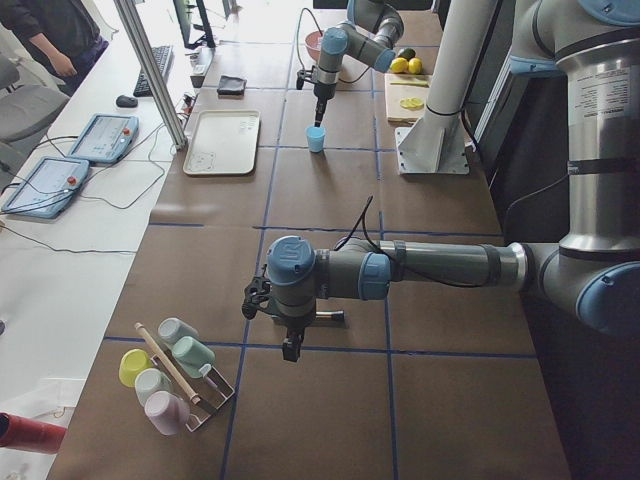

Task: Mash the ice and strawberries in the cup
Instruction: 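Lift the ice cube and carry it over the light-blue cup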

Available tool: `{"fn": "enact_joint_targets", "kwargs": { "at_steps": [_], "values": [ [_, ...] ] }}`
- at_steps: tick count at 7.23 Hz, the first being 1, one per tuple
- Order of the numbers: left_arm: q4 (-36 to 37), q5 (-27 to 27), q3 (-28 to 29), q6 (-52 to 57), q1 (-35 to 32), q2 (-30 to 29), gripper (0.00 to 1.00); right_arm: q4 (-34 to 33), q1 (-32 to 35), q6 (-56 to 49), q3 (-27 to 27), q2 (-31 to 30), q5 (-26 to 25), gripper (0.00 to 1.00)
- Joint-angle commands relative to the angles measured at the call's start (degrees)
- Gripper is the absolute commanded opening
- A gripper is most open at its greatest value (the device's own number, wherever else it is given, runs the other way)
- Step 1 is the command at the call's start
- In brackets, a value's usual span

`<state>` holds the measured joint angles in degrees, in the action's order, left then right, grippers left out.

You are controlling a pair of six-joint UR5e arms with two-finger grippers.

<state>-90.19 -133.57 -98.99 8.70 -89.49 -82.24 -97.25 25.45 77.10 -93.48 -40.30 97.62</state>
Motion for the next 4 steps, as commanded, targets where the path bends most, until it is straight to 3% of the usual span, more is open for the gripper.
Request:
{"fn": "enact_joint_targets", "kwargs": {
  "at_steps": [1, 2, 3, 4],
  "values": [
    [-0.07, -0.02, -0.07, 0.0, -0.07, -0.02, 1.0, 0.13, -0.49, -0.45, 1.98, -0.13, -0.94, 0.0],
    [-0.07, -0.02, -0.24, 0.0, 0.02, -0.02, 1.0, 0.13, -0.49, -0.8, 2.24, -0.22, -1.9, 0.01],
    [-0.07, -0.02, -0.42, 0.0, 0.02, -0.02, 1.0, 0.13, -0.4, -0.89, 2.25, -0.31, -2.0, 0.16],
    [-0.07, -0.02, -0.33, 0.0, 0.02, -0.02, 1.0, 0.21, -0.66, -0.89, 2.68, -0.48, -2.69, 0.98]
  ]
}}
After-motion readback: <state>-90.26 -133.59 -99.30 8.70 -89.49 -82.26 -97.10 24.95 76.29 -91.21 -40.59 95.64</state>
